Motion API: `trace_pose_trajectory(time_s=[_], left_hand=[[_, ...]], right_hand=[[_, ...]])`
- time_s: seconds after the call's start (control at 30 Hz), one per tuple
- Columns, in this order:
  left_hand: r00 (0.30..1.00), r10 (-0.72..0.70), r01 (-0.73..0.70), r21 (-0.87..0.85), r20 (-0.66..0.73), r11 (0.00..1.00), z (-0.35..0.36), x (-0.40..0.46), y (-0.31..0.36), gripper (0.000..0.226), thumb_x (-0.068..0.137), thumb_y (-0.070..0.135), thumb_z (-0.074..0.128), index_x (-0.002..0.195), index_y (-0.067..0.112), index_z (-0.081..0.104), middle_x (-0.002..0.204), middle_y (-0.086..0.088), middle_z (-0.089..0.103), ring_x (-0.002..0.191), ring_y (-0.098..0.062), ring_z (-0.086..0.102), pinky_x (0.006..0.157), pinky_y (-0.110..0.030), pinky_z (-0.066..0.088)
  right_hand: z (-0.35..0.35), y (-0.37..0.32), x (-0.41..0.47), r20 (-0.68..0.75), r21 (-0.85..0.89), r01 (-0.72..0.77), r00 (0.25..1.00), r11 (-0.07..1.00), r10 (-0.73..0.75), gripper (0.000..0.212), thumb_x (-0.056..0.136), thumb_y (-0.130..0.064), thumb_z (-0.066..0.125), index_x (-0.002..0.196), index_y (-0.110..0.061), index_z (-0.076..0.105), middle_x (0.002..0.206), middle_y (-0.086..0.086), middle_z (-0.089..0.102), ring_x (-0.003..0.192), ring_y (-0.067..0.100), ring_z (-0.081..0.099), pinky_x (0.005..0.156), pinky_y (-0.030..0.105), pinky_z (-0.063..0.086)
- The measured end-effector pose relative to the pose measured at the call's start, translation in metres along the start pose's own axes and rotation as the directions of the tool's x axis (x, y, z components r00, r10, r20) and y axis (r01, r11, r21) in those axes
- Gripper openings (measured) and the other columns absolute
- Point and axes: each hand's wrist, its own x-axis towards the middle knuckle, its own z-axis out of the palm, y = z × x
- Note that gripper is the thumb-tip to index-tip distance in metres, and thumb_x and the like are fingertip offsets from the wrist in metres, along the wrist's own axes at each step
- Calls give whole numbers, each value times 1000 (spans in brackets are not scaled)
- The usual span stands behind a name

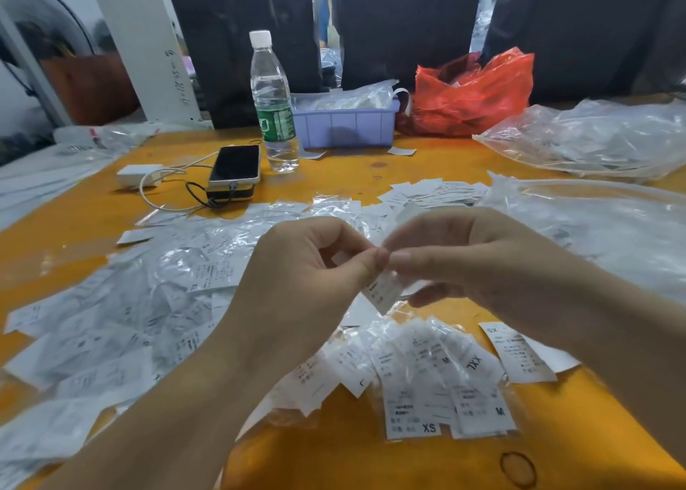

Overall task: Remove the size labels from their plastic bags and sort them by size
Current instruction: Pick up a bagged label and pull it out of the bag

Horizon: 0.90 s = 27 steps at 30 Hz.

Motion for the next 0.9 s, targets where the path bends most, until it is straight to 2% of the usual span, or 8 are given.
trace_pose_trajectory(time_s=[0.07,0.17,0.3,0.37,0.43,0.57,0.73,0.9], left_hand=[[1000,-7,7,-13,15,1000,1,1,0,14,78,38,73,71,26,72,67,7,69,66,-10,65,55,-24,53],[998,-42,44,-53,42,998,0,2,-3,17,74,45,73,73,29,72,69,6,70,68,-11,67,57,-28,56],[992,-88,99,-133,89,986,-2,4,-5,27,69,56,68,76,31,72,73,5,72,70,-12,67,58,-22,55],[990,-100,117,-177,103,977,-4,5,-6,31,72,60,67,80,31,73,75,4,73,71,-12,67,59,-19,53],[986,-90,116,-196,137,974,-6,5,-5,29,79,58,67,84,31,73,78,4,73,73,-12,67,61,-20,52],[976,-32,58,-114,214,992,-3,3,-3,18,79,45,63,87,33,74,81,5,72,76,-16,66,66,-34,57],[969,-57,88,-121,239,989,-1,1,-3,12,86,42,65,83,34,73,79,11,72,78,-11,65,65,-25,56],[955,-65,109,-138,290,984,2,-1,-3,22,81,49,61,82,31,73,78,5,71,74,-17,64,64,-32,54]], right_hand=[[2,6,-2,-55,-45,28,998,999,-31,20,78,-23,72,90,-8,75,86,5,74,80,17,69,73,31,57],[3,14,-6,-118,12,71,991,997,-69,17,78,-21,71,83,-5,74,76,6,71,71,17,65,68,29,56],[2,16,-9,-180,54,110,979,992,-98,13,82,-15,70,80,-3,73,72,6,70,67,16,63,65,27,56],[2,16,-9,-181,57,110,979,992,-98,16,77,-20,72,78,-5,74,71,6,69,66,16,63,64,26,55],[2,16,-10,-124,31,93,988,995,-89,24,70,-28,73,77,-6,74,71,9,68,65,17,61,63,27,54],[2,15,-12,-45,36,108,993,993,-107,27,71,-30,79,75,-4,73,68,9,66,61,15,58,58,22,50],[-2,17,-8,-147,213,126,985,969,-95,16,68,-20,81,68,-7,71,63,7,63,57,14,55,55,25,49],[-2,16,-8,-221,276,157,971,948,-97,11,65,-23,74,69,-13,71,69,9,64,56,17,54,53,26,48]])
